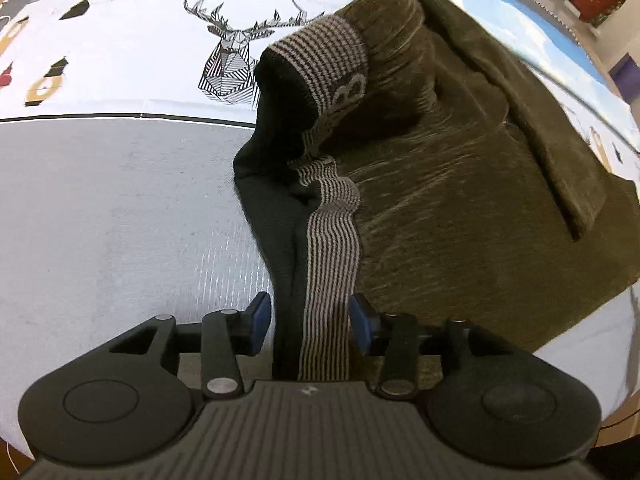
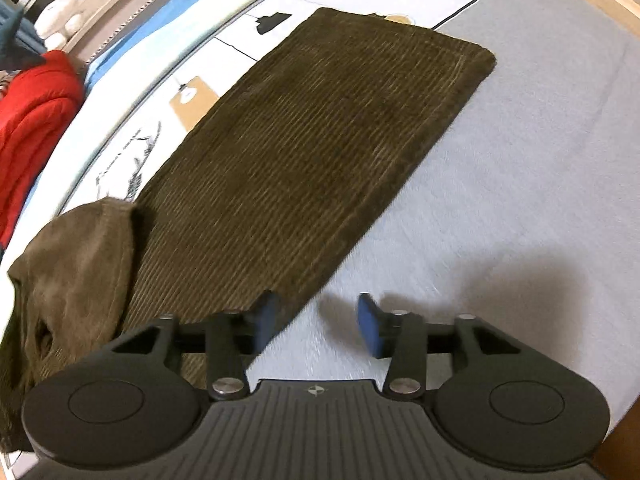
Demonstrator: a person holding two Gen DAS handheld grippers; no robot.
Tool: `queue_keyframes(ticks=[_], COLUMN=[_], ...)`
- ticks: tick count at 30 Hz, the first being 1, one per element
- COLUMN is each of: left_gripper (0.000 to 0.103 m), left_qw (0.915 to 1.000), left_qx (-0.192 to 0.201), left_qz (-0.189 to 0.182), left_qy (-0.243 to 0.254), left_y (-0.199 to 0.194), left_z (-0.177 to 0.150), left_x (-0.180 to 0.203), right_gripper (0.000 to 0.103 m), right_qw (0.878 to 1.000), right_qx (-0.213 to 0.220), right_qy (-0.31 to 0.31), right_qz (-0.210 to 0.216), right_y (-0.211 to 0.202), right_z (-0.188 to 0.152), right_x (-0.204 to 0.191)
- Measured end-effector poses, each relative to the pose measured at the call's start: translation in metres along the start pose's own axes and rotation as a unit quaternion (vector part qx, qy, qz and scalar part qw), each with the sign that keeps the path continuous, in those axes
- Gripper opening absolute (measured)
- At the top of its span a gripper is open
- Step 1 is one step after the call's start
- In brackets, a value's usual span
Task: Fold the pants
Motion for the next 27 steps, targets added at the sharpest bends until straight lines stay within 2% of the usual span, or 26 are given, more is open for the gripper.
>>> queue_keyframes(ticks=[2,4,9,10,11,12,14,17,19,22,27], left_gripper=[0.065,0.072,0.072,0.068,0.061,0.057,0.04,0.03,0.027,0.024,0.023], left_qw=[1.0,0.9998,0.9978,0.9971,0.9966,0.9962,0.9957,0.996,0.9967,0.9975,0.9938], left_qx=[-0.009,-0.021,-0.048,-0.047,-0.045,-0.042,-0.035,-0.026,-0.017,0.005,0.024], left_qz=[0.001,0.006,0.015,0.019,0.021,0.022,0.021,0.018,0.016,0.013,0.035], left_qy=[-0.004,0.002,0.043,0.056,0.065,0.073,0.084,0.083,0.077,0.069,0.103], left_y=[0.009,0.018,0.042,0.045,0.047,0.048,0.045,0.037,0.027,0.007,-0.019], left_z=[0.0,0.002,0.001,0.001,0.002,0.003,0.005,0.007,0.006,0.004,-0.014], left_x=[-0.002,0.0,0.011,0.014,0.017,0.019,0.022,0.023,0.025,0.022,0.009], right_gripper=[0.051,0.051,0.052,0.046,0.022,0.011,0.008,0.007,0.007,0.006,0.006], right_qw=[1.0,0.999,0.999,0.999,0.999,0.998,0.998,0.998,0.998,0.999,0.999], right_qx=[-0.009,-0.014,0.001,0.006,0.012,0.016,0.018,0.032,0.041,0.03,-0.036], right_qy=[0.02,0.041,0.046,0.04,0.037,0.038,0.05,0.046,0.04,0.038,0.016], right_qz=[-0.002,-0.009,-0.024,-0.027,-0.032,-0.038,-0.03,-0.019,-0.014,-0.006,-0.029], right_y=[0.012,0.022,0.036,0.037,0.038,0.038,0.036,0.02,0.006,-0.013,-0.032], right_z=[0.004,0.006,0.015,0.017,0.019,0.02,0.021,0.023,0.02,0.005,-0.039], right_x=[0.001,0.003,-0.003,-0.005,-0.006,-0.004,0.0,0.002,0.006,0.016,0.045])
Point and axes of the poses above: each gripper's, at about its wrist camera, not at the fingertips, and y roughly the way its jaws point, x to its right, z to its top, the point moved 9 cm from there along y, roughly the way its jaws point, and after that the axes turned 3 degrees about -z, right-handed, at the moved point
